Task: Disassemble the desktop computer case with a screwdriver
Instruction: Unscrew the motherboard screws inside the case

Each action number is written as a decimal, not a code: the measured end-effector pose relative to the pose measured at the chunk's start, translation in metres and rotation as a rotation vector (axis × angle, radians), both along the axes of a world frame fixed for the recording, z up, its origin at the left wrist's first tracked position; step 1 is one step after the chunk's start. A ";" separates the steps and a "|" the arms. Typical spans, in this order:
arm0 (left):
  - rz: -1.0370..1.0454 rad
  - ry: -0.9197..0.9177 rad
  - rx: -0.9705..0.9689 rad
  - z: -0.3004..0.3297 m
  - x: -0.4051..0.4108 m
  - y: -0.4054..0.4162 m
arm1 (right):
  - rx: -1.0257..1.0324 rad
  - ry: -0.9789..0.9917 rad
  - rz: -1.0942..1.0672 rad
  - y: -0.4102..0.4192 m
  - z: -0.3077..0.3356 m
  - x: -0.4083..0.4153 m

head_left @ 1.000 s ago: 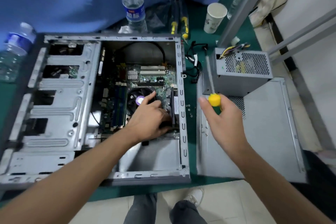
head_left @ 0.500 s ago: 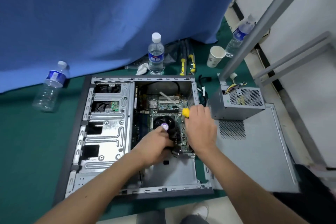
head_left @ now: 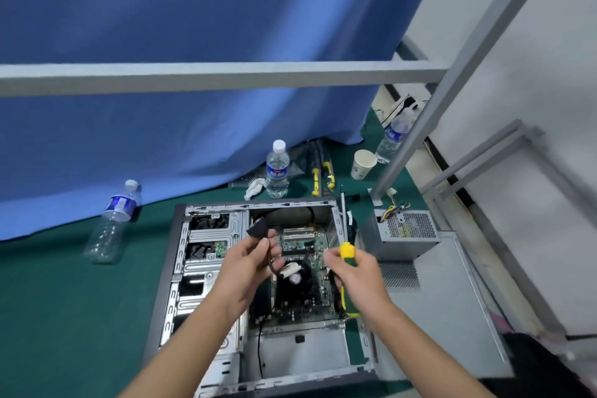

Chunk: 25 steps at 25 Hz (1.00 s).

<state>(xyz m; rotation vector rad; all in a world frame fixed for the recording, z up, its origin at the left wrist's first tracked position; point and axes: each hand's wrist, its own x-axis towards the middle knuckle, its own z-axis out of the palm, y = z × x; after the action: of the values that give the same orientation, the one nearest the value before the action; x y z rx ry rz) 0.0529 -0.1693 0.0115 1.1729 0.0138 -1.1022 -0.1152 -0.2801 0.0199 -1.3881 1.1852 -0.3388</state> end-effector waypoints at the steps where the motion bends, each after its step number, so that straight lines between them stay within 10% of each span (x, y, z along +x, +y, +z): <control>1: 0.015 0.049 -0.018 0.006 -0.003 -0.005 | 0.051 -0.032 -0.033 0.003 0.005 0.004; 17: -0.404 0.023 -0.025 0.082 -0.080 -0.033 | -0.160 -0.109 0.100 -0.026 0.085 -0.027; 25: -0.723 -0.692 0.179 0.073 -0.087 -0.074 | -0.043 -0.140 0.354 -0.090 0.077 -0.052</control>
<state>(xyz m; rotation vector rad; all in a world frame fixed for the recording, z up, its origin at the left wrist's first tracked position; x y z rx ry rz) -0.0338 -0.2436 0.0846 1.7366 -0.9236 -1.2615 -0.1675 -0.3702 0.0966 -1.5540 0.8035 -0.2069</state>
